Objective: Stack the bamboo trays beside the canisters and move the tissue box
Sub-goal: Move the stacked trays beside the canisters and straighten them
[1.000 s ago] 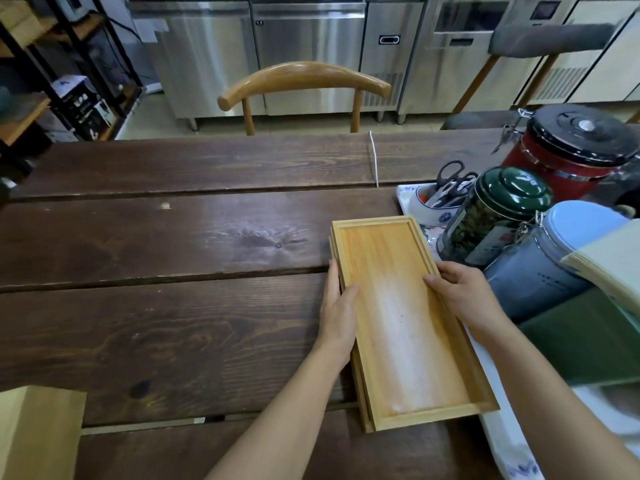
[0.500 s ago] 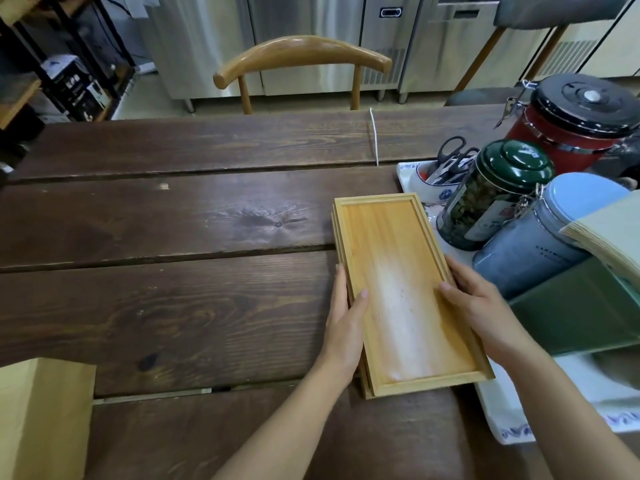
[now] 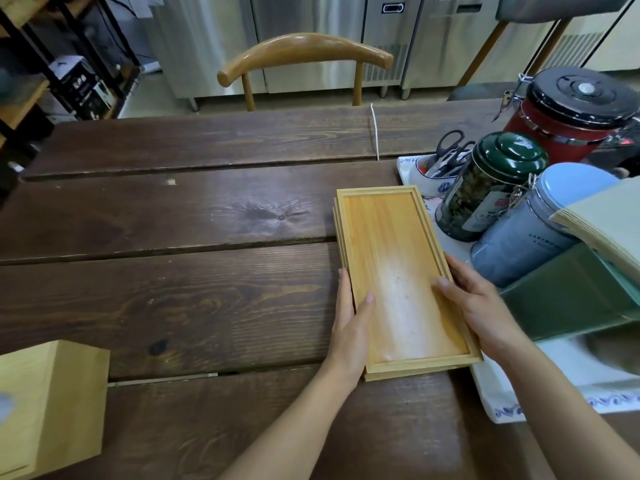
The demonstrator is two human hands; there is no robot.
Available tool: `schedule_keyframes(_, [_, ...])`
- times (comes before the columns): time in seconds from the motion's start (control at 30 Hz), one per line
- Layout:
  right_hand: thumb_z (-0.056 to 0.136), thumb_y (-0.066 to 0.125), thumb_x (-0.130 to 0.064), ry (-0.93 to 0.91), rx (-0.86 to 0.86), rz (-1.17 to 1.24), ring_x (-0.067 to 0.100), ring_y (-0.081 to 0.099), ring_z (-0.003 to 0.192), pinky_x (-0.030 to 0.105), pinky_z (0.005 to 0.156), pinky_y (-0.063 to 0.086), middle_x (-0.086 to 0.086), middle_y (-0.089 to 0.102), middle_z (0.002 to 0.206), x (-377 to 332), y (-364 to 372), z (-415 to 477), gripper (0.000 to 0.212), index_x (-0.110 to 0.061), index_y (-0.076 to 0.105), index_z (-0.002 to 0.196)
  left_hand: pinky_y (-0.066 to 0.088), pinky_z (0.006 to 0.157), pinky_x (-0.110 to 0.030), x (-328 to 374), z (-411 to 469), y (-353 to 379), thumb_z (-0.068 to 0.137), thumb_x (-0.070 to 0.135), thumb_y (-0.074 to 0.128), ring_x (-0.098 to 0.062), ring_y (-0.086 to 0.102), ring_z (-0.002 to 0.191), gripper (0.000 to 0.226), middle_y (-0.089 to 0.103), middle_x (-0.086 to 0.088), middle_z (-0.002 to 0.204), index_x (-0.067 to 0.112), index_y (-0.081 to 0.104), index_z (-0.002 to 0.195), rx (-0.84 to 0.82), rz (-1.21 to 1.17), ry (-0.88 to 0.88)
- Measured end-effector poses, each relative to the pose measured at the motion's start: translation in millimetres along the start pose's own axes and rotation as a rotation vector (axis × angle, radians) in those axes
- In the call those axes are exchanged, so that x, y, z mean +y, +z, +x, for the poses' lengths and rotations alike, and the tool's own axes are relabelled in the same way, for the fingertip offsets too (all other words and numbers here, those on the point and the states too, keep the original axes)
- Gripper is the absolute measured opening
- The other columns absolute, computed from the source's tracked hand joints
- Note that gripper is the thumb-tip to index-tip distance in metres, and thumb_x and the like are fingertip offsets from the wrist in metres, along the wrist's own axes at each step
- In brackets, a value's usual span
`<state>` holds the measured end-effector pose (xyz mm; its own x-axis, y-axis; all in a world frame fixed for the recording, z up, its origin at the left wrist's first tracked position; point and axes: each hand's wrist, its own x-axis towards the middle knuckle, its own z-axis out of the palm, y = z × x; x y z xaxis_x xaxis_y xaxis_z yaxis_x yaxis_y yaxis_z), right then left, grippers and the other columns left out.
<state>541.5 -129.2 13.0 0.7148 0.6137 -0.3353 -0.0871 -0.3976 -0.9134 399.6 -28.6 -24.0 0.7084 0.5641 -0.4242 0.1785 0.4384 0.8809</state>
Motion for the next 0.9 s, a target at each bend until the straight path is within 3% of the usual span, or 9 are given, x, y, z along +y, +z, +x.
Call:
schedule_keyframes(0.07, [0.09, 0.051, -0.019, -0.005, 0.01, -0.004, -0.002, 0.05, 0.104, 0.019, 0.083, 0.038, -0.016, 0.052, 0.118, 1.8, -2.6, -4.9, 0.048, -0.027, 0.039, 0.135, 0.019, 0.12, -0.041, -2.6, -13.1, -3.7, 0.065, 0.066, 0.065, -0.006, 0.021, 0.143, 0.105, 0.015, 0.015, 0.158, 0.045, 0.002, 0.146, -0.068, 0.035, 0.009])
schedule_keyframes(0.13, [0.089, 0.053, -0.022, 0.002, 0.031, -0.001, 0.005, 0.044, 0.118, 0.023, 0.092, 0.033, -0.013, 0.047, 0.126, 6.2, -6.1, -12.9, 0.051, -0.023, 0.038, 0.137, 0.019, 0.119, -0.035, -9.3, -26.7, -7.9, 0.064, 0.06, 0.068, -0.002, 0.018, 0.143, 0.113, 0.011, 0.017, 0.158, 0.04, -0.006, 0.147, -0.14, 0.137, 0.028])
schedule_keyframes(0.27, [0.087, 0.056, -0.016, 0.014, 0.017, 0.023, 0.004, 0.049, 0.112, 0.013, 0.084, 0.037, -0.008, 0.049, 0.127, 14.4, -11.3, -29.7, 0.052, -0.015, 0.04, 0.137, 0.019, 0.12, -0.04, -25.5, -38.0, -10.8, 0.067, 0.041, 0.077, -0.002, 0.014, 0.144, 0.125, 0.004, 0.014, 0.159, 0.036, -0.02, 0.145, -0.159, 0.429, 0.088])
schedule_keyframes(0.4, [0.085, 0.056, -0.006, 0.01, -0.01, 0.029, -0.013, 0.055, 0.093, 0.013, 0.076, 0.043, -0.015, 0.058, 0.112, 17.1, -12.5, -34.1, 0.048, -0.019, 0.046, 0.13, 0.012, 0.121, -0.038, -27.1, -37.3, -6.2, 0.075, 0.019, 0.076, -0.007, 0.008, 0.145, 0.124, -0.001, 0.01, 0.16, 0.037, -0.026, 0.142, -0.086, 0.582, 0.104])
schedule_keyframes(0.47, [0.085, 0.057, -0.004, 0.005, -0.006, 0.023, -0.011, 0.053, 0.094, 0.014, 0.076, 0.043, -0.009, 0.057, 0.117, 17.7, -13.4, -34.1, 0.05, -0.019, 0.045, 0.131, 0.008, 0.119, -0.031, -27.4, -38.2, -5.3, 0.077, 0.015, 0.074, -0.007, 0.006, 0.145, 0.121, -0.002, 0.009, 0.16, 0.038, -0.027, 0.14, -0.064, 0.611, 0.109])
schedule_keyframes(0.57, [0.085, 0.056, -0.004, -0.008, -0.012, 0.002, -0.007, 0.051, 0.097, 0.013, 0.076, 0.044, -0.007, 0.053, 0.12, 18.2, -13.4, -35.1, 0.052, -0.016, 0.043, 0.134, 0.009, 0.113, -0.024, -28.2, -40.1, -6.0, 0.079, 0.014, 0.073, -0.006, 0.007, 0.144, 0.117, 0.001, 0.009, 0.16, 0.041, -0.027, 0.135, -0.054, 0.622, 0.117])
schedule_keyframes(0.63, [0.086, 0.055, -0.002, -0.02, -0.017, -0.006, -0.008, 0.053, 0.094, 0.006, 0.072, 0.046, -0.011, 0.053, 0.115, 18.3, -12.9, -36.1, 0.05, -0.017, 0.043, 0.132, 0.009, 0.113, -0.025, -28.5, -41.0, -5.8, 0.079, 0.014, 0.072, -0.005, 0.007, 0.144, 0.115, 0.002, 0.009, 0.16, 0.042, -0.025, 0.133, -0.046, 0.631, 0.126])
schedule_keyframes(0.8, [0.086, 0.05, 0.006, -0.063, -0.036, -0.059, -0.023, 0.057, 0.082, -0.002, 0.067, 0.043, -0.021, 0.057, 0.101, 17.6, -13.6, -37.9, 0.046, -0.034, 0.047, 0.108, 0.007, 0.11, -0.02, -29.1, -44.2, -4.3, 0.081, 0.017, 0.071, 0.005, 0.006, 0.134, 0.112, 0.002, 0.009, 0.16, 0.033, -0.021, 0.142, -0.019, 0.654, 0.133])
schedule_keyframes(0.9, [0.087, 0.049, 0.006, -0.068, -0.038, -0.069, -0.024, 0.057, 0.082, -0.002, 0.067, 0.042, -0.023, 0.056, 0.101, 19.2, -13.8, -38.2, 0.045, -0.034, 0.047, 0.108, 0.007, 0.109, -0.019, -29.1, -45.2, -3.6, 0.081, 0.017, 0.071, 0.005, 0.006, 0.134, 0.111, 0.002, 0.009, 0.16, 0.036, -0.024, 0.135, -0.014, 0.666, 0.144])
